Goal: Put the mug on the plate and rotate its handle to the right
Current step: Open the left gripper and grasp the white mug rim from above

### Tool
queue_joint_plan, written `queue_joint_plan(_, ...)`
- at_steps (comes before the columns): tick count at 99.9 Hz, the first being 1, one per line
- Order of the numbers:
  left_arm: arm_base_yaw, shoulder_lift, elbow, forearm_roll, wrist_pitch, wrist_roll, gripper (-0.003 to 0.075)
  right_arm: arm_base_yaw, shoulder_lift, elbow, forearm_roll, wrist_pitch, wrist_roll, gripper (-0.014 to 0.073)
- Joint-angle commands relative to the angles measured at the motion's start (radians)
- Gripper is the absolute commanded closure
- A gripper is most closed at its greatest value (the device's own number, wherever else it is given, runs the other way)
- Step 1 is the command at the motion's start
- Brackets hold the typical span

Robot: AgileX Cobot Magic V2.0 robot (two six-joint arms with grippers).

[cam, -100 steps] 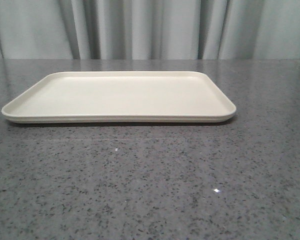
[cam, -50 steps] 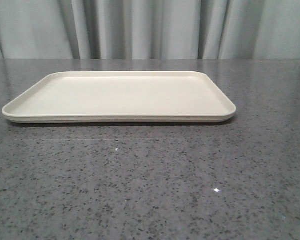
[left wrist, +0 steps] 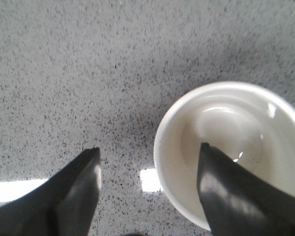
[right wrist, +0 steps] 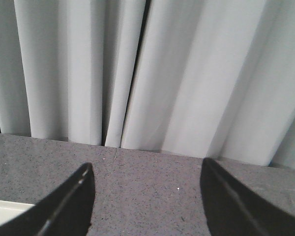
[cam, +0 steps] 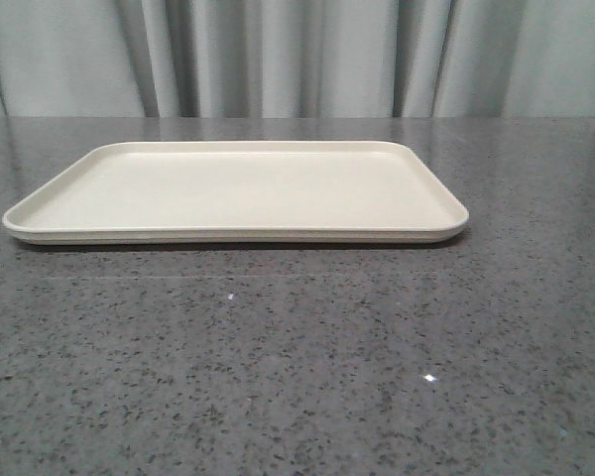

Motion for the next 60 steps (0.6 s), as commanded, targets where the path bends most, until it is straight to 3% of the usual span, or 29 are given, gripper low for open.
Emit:
queue_joint_plan(1, 0.0, -0.011, -0.01, 0.027, -0.004, -0.001, 0.0292, -0.001, -0.003, -0.033, -0.009, -0.074, -0.011, 0.0125)
queue_joint_plan(60, 0.0, 0.125, -0.006, -0.032, -0.004, -0.001, 0.0292, -0.001, 0.021, -0.033, -0.009, -0.071, -0.011, 0.0125)
